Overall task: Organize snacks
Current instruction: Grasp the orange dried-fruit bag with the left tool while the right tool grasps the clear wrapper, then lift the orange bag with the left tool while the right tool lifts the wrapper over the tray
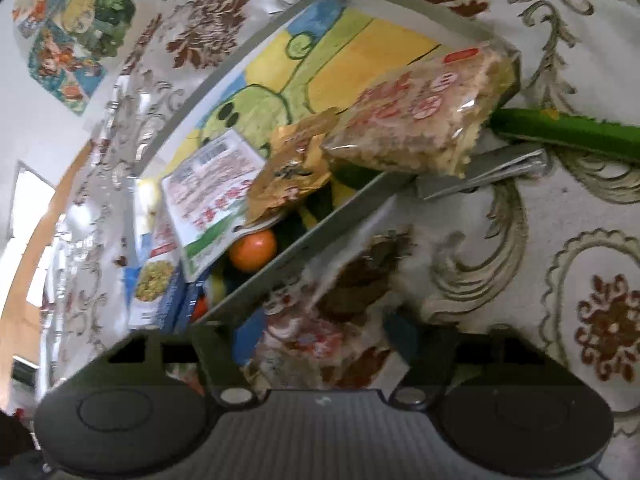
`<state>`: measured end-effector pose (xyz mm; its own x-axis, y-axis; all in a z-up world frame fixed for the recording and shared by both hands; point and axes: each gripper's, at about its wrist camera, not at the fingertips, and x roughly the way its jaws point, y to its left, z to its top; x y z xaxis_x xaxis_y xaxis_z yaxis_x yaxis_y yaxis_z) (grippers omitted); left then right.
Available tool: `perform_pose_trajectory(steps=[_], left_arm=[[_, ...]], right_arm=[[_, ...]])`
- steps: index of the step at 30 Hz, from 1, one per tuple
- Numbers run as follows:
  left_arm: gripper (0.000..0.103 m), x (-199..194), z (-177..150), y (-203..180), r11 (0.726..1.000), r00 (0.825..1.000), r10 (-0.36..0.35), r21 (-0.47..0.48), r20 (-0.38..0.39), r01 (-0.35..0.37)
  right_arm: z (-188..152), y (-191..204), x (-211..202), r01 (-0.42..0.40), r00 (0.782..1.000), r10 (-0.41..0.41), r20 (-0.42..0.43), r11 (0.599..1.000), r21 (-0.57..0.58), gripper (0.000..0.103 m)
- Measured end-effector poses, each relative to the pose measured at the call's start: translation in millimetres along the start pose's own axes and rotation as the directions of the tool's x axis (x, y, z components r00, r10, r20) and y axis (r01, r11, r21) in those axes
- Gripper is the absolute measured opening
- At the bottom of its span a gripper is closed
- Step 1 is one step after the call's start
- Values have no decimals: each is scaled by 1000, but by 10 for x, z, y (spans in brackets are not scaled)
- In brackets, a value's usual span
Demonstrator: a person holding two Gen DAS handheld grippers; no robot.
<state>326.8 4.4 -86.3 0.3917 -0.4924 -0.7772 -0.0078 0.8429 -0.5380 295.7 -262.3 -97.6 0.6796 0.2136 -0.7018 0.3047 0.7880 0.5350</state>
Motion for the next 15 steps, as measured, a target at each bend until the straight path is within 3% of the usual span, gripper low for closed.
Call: perform_pose_trajectory(steps=[3, 9, 11, 15], left_arm=[[63, -12, -7, -18, 1000, 1000, 6, 6, 1, -6], [55, -83, -3, 19, 1000, 1000, -2, -17, -17, 2], [55, -121, -11, 30, 1000, 1000, -1, -23, -24, 0], [55, -164, -24, 5, 1000, 1000, 6, -13, -21, -6]], right_arm=[[2, -22, -11, 12, 1000, -12, 4, 1000, 12, 36], [-9, 7, -68, 13, 1000, -13, 2, 1000, 15, 26], [5, 30, -115, 4, 1000, -4, -6, 999, 32, 17], [13, 107, -226, -33, 999, 33, 3, 999, 8, 14]])
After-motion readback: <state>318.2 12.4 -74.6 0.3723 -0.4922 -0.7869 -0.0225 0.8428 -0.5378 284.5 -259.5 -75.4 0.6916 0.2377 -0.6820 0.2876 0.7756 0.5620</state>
